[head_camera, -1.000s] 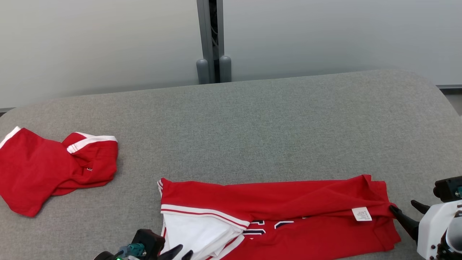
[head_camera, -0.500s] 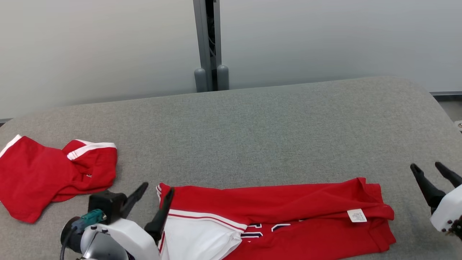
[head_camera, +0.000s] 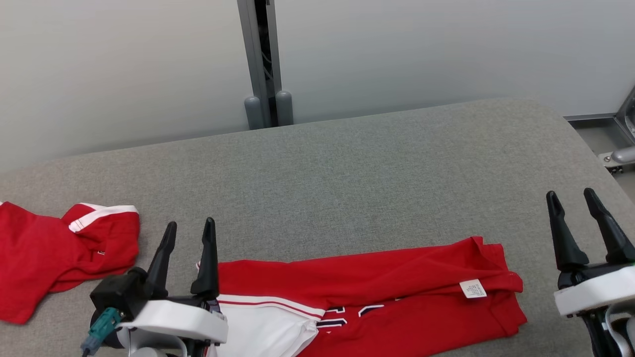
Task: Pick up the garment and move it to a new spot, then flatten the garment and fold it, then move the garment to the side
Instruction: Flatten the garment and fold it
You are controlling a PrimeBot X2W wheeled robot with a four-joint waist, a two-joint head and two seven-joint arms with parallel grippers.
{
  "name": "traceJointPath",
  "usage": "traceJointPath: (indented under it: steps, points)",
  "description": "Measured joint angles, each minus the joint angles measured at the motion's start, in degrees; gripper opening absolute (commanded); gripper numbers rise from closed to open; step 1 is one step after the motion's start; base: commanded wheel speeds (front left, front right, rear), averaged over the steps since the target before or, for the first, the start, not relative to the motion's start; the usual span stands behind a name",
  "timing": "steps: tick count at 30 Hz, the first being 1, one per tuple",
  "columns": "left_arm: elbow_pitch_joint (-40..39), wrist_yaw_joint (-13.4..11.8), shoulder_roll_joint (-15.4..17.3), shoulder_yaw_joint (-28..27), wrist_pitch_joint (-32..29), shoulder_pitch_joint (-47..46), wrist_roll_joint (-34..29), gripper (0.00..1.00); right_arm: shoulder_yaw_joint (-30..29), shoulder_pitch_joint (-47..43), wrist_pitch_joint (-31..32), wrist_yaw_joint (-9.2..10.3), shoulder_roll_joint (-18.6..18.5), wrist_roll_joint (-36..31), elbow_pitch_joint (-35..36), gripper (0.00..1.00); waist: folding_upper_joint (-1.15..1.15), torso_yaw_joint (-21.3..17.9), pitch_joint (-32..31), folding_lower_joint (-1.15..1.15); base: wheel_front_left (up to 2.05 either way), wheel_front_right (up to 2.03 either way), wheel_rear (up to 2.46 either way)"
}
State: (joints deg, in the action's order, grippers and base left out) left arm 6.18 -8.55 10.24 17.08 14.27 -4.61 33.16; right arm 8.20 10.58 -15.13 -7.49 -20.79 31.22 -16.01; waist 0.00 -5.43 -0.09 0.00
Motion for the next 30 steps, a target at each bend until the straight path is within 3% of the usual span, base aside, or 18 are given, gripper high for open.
traceJointPath:
  steps: [8,13,23,30]
  points:
    - [2.6,4.0,-4.7,-5.5,0.7,4.5,-8.2,1.0,-3.5,-7.3,0.0,0.0,7.7,-7.6,5.9,1.0,0.0,-0.2,0.3,0.0,0.0,0.0,0.0]
    - [3.7,6.5,-6.5,-8.4,0.7,6.3,-12.2,1.0,-3.4,-8.9,0.0,0.0,9.4,-8.6,5.5,1.0,0.0,0.2,0.4,0.0,0.0,0.0,0.0]
    - [4.4,8.6,-7.4,-9.9,0.7,6.4,-13.4,1.0,-4.2,-8.9,0.0,0.0,9.8,-7.8,3.7,1.0,0.0,1.0,0.6,0.0,0.0,0.0,0.0]
    - [4.9,8.5,-7.4,-8.8,0.7,6.4,-13.4,1.0,-6.9,-10.0,2.3,0.0,12.7,-0.1,-5.0,1.0,0.0,1.9,1.5,0.0,0.0,0.0,0.0]
